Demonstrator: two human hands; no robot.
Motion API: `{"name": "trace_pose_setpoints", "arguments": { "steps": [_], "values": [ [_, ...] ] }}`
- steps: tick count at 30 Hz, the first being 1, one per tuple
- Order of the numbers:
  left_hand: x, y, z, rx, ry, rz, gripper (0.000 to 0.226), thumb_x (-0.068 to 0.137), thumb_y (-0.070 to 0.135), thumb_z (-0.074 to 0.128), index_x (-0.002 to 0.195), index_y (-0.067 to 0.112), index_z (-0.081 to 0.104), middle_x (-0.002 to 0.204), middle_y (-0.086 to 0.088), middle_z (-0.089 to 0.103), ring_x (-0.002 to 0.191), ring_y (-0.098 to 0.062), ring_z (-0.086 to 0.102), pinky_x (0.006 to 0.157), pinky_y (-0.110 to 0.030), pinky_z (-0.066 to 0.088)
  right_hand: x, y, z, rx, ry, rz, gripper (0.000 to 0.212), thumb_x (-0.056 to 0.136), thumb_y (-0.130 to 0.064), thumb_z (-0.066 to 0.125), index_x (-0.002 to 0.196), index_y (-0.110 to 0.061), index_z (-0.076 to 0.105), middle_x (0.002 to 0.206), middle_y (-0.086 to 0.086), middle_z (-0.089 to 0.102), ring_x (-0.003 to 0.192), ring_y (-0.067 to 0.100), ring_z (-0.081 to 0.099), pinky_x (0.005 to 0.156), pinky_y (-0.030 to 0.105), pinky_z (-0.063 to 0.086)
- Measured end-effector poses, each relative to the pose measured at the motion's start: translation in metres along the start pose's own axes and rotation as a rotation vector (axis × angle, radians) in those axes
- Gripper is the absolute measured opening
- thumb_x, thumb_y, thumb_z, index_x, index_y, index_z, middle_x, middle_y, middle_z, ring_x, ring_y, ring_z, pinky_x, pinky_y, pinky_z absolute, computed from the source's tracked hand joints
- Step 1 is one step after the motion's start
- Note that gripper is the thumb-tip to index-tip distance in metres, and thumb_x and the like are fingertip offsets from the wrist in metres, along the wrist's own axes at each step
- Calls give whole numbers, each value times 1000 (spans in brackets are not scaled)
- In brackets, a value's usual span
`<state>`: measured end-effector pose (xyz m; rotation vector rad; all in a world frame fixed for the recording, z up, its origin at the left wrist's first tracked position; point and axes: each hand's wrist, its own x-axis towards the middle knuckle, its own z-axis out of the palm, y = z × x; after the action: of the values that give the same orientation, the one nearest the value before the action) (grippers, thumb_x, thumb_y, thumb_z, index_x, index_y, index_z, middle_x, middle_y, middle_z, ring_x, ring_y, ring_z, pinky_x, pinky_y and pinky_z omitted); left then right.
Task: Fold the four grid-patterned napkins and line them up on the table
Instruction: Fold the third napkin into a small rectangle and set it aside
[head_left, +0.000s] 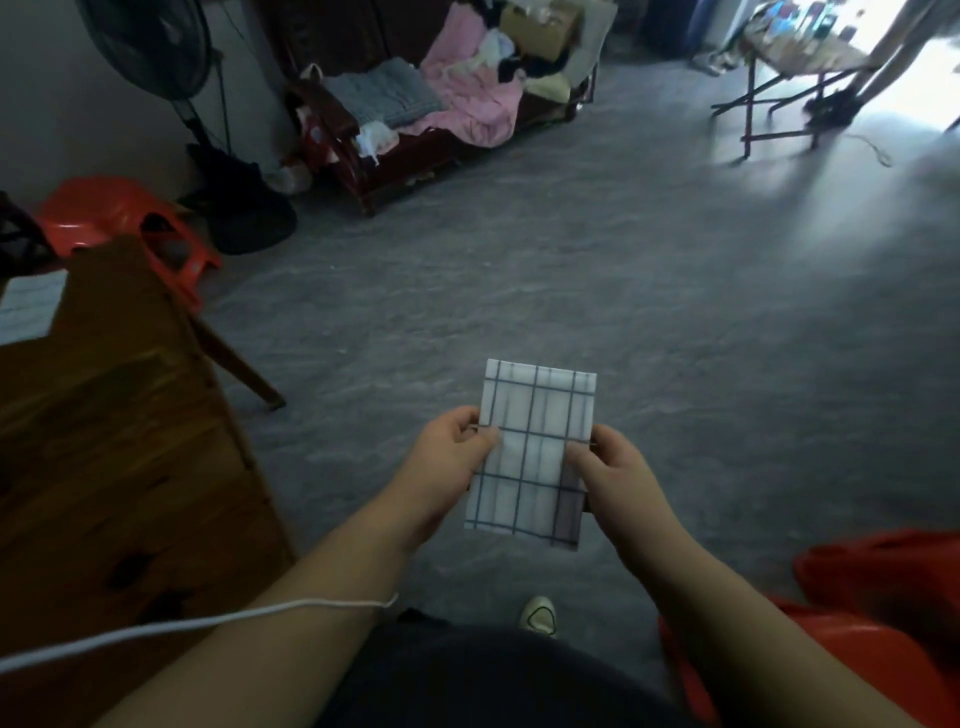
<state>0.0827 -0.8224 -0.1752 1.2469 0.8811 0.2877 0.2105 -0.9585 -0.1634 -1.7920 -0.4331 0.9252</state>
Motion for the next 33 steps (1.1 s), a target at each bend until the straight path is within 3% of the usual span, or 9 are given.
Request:
{"name": "trace_pose_setpoints", "arguments": {
  "steps": [3,6,13,18,22,26,30,33],
  "values": [
    [29,12,12,-20,32,-14,17,103,6,51,108,9,66,93,-9,75,83,-20,73,68,-37,61,32,-9,-17,-22,-6,12,19,101,-19,54,106,-30,68,106,-6,75,101,16,70,92,54,57],
    [58,24,9,-59,76,-25,18,103,7,50,106,11,67,91,-6,76,79,-15,73,63,-31,59,67,-24,-17,-31,-22,8,19,101,-19,55,106,-27,71,103,-7,77,99,15,72,92,54,58],
    [140,56,-56,-158,151,30,16,102,7,52,112,11,64,100,-13,72,85,-22,70,78,-43,59,164,-84,29,-19,-125,19,20,102,-14,56,109,-20,73,102,-3,79,96,16,74,89,46,60],
    [212,89,-145,-237,196,96,18,100,3,58,115,13,61,99,-5,77,89,-19,73,75,-39,60,260,-141,115,-81,-170,-23,19,102,-11,56,104,-19,73,98,-4,79,96,18,74,83,42,61],
    [264,132,-237,-123,332,145,14,98,6,62,107,17,62,98,-2,76,89,-14,72,71,-23,58,334,-198,204,-181,-231,-63,15,101,-21,58,107,-24,72,101,-8,77,96,14,73,91,48,60],
    [307,174,-320,-93,437,209,14,96,12,66,104,22,61,105,-3,73,99,-18,69,97,-43,53,390,-252,283,-243,-303,-124,11,101,-25,59,105,-29,69,100,-10,76,95,14,72,90,48,60],
    [334,195,-376,-138,523,189,21,97,5,63,102,25,62,105,0,74,101,-17,70,100,-48,53,433,-288,347,-288,-385,-162,11,101,-24,58,105,-30,66,101,-10,75,96,12,71,88,43,59],
    [355,202,-413,-208,592,167,25,91,18,71,113,23,63,113,0,74,107,-17,70,101,-51,52,469,-307,392,-317,-453,-173,11,101,-24,59,104,-29,67,101,-9,75,95,10,70,89,41,59]
  ]
}}
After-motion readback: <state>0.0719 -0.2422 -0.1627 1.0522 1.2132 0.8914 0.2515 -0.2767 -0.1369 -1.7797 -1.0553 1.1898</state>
